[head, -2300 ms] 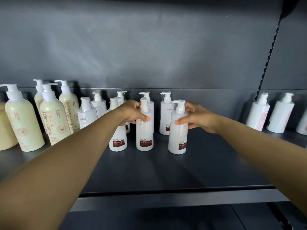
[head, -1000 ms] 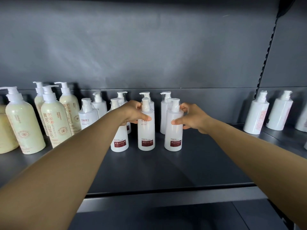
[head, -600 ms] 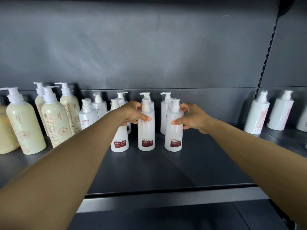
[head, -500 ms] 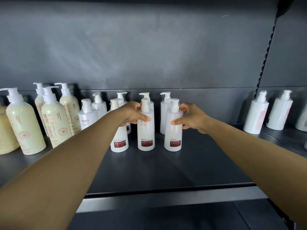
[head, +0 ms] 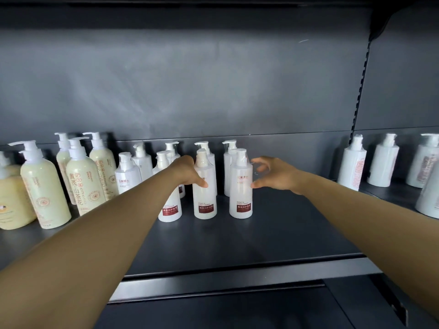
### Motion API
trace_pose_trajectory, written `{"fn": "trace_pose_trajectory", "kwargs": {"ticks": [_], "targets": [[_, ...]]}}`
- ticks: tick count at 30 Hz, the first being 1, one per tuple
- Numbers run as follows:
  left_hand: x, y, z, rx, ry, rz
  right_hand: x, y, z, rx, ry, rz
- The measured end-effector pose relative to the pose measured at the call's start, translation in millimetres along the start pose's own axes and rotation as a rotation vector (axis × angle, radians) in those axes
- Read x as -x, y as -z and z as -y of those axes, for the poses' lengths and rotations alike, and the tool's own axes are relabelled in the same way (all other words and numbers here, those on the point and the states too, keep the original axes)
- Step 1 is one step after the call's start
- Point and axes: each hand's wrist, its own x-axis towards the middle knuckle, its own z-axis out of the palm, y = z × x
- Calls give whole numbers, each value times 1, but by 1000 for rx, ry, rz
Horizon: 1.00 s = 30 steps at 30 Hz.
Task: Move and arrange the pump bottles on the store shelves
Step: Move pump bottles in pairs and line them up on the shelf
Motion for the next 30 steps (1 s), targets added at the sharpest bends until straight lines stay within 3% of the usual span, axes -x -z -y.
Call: {"fn": "trace_pose_trajectory", "kwargs": {"ticks": [4, 8, 15, 30], "targets": [[27, -2, -16, -240, 16, 93, 28, 19, -12, 352, -26, 28], [50, -1, -44, -316, 34, 199, 54, 41, -22, 516, -68, 77], [86, 5, -122, -425, -121, 166, 88, 94, -46, 624, -75, 62], [102, -58, -306, -403, -151, 148, 150, 258, -166, 697, -23, 16]]}}
